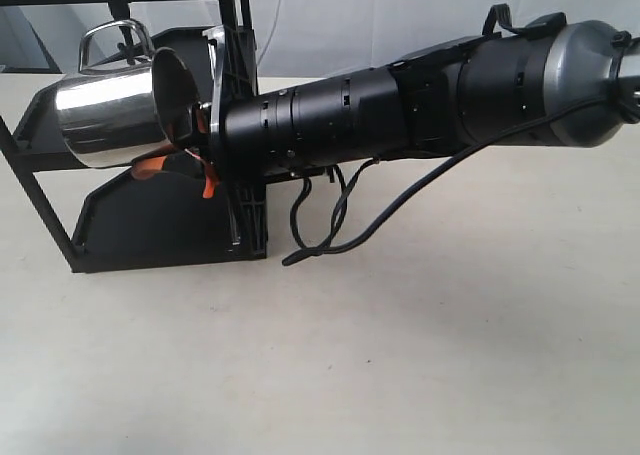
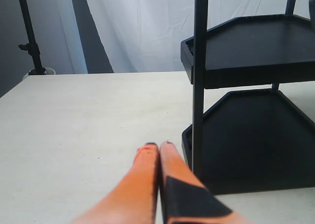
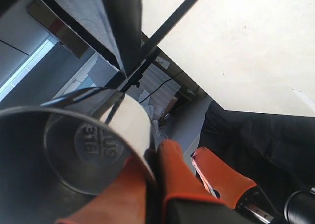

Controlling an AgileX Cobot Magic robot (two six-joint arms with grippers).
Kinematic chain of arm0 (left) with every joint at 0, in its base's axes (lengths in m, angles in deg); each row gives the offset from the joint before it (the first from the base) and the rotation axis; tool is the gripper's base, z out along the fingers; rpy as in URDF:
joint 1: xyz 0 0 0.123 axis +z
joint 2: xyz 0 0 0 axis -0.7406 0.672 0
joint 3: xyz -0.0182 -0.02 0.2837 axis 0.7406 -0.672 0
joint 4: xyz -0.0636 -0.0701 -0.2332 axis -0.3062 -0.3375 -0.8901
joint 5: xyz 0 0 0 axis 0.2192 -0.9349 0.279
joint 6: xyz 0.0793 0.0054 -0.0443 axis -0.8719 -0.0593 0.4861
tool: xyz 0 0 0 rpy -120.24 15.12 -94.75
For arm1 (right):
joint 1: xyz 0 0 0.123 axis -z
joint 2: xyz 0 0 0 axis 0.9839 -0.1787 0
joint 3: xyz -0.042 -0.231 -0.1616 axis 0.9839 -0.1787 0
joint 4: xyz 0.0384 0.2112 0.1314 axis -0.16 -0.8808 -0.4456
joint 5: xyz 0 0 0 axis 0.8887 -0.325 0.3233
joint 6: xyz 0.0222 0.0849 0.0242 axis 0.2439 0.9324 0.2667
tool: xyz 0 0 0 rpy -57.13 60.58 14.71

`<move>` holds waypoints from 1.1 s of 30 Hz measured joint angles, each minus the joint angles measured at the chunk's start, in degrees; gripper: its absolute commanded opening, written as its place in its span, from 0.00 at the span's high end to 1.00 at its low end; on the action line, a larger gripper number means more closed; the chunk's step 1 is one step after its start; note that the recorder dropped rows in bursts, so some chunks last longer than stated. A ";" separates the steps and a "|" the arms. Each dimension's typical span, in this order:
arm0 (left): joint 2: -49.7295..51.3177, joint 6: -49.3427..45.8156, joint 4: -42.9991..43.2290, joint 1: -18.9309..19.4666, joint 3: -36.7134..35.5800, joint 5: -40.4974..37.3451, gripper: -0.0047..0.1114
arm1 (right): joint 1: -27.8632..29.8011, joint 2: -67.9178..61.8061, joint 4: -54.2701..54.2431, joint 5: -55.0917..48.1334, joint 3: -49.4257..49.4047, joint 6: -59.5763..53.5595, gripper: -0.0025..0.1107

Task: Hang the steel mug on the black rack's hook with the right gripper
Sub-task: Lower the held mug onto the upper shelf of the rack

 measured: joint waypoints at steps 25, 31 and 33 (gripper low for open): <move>0.00 0.00 0.00 0.00 0.00 0.00 0.95 | 0.00 -0.12 0.00 0.00 0.00 1.29 0.99; 0.00 0.00 0.00 0.00 0.00 0.00 0.95 | 0.00 -0.12 0.55 0.00 0.00 2.13 0.99; 0.00 0.00 0.00 0.00 0.00 0.00 0.95 | 0.00 -0.12 0.68 0.00 0.00 2.29 0.99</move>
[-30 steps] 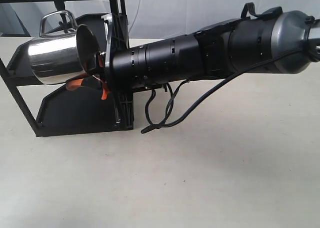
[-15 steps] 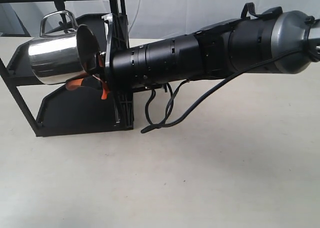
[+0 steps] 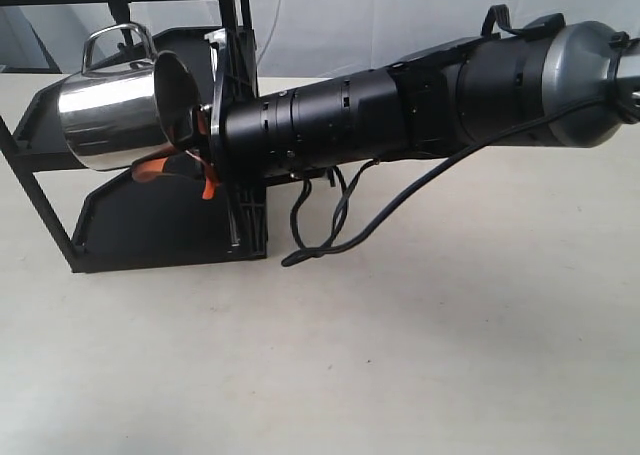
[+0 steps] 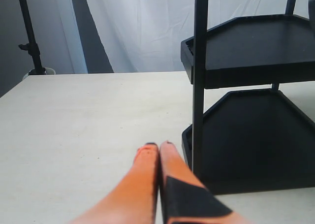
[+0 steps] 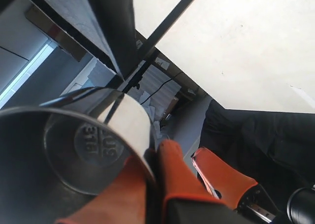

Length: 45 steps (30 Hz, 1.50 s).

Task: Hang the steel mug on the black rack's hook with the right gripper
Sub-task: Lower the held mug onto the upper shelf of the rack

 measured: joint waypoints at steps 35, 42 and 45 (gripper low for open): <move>0.00 0.00 0.00 0.00 0.00 0.00 0.95 | 0.00 0.00 6.50 1.04 0.07 3.23 0.99; 0.00 0.00 0.00 0.00 0.00 0.00 0.95 | 0.00 0.00 6.85 2.20 0.13 3.46 0.99; 0.00 0.00 0.00 0.00 0.00 0.00 0.95 | 0.00 0.00 7.10 2.92 0.13 3.46 0.99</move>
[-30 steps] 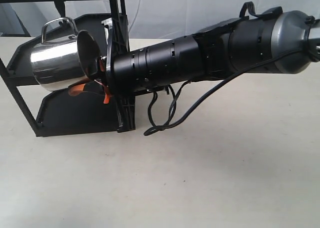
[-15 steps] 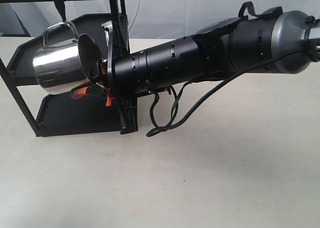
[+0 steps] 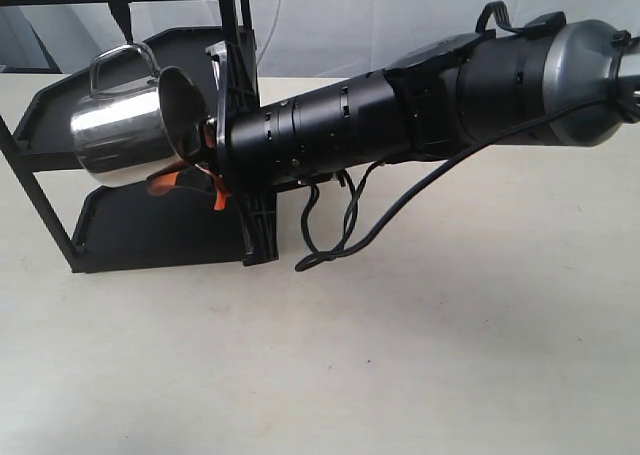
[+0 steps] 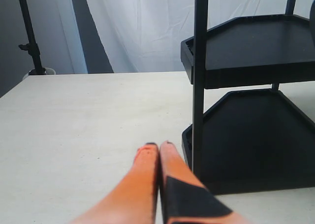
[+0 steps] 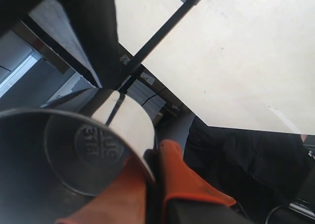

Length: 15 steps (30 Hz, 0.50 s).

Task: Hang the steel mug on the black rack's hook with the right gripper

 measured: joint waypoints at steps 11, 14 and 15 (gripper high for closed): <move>0.00 0.00 0.00 0.00 0.00 0.00 0.95 | -0.10 0.00 1.19 2.07 0.00 -0.33 0.99; 0.00 0.00 0.00 0.00 0.00 0.00 0.95 | -0.10 0.00 1.91 2.49 0.00 -0.33 0.99; 0.00 0.00 0.00 0.00 0.00 0.00 0.95 | -0.10 0.00 2.08 2.49 0.00 -0.33 0.99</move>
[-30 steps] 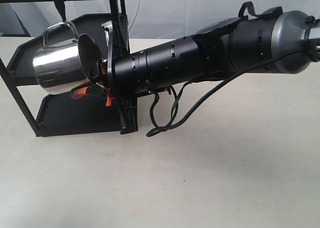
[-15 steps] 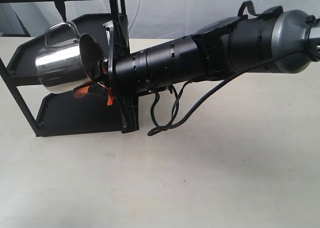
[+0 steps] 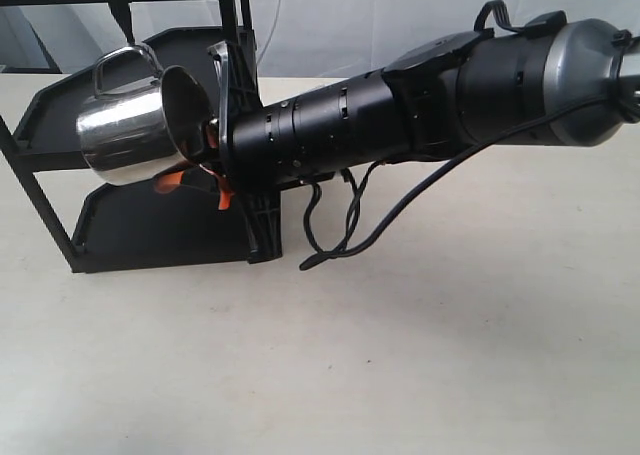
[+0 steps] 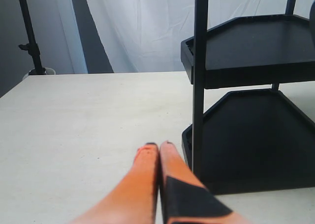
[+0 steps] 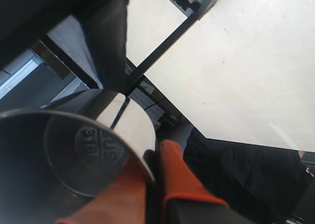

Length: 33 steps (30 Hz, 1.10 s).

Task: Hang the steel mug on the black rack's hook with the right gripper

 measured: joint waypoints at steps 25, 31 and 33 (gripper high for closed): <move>0.00 0.00 0.00 0.00 0.00 0.00 0.95 | 0.00 0.10 3.04 0.77 0.29 -0.65 0.99; 0.00 0.00 0.00 0.00 0.00 0.00 0.95 | 0.00 0.10 2.55 0.87 0.29 -0.78 0.99; 0.00 0.00 0.00 0.00 0.00 0.00 0.95 | 0.00 0.10 2.45 0.87 0.29 -0.92 0.99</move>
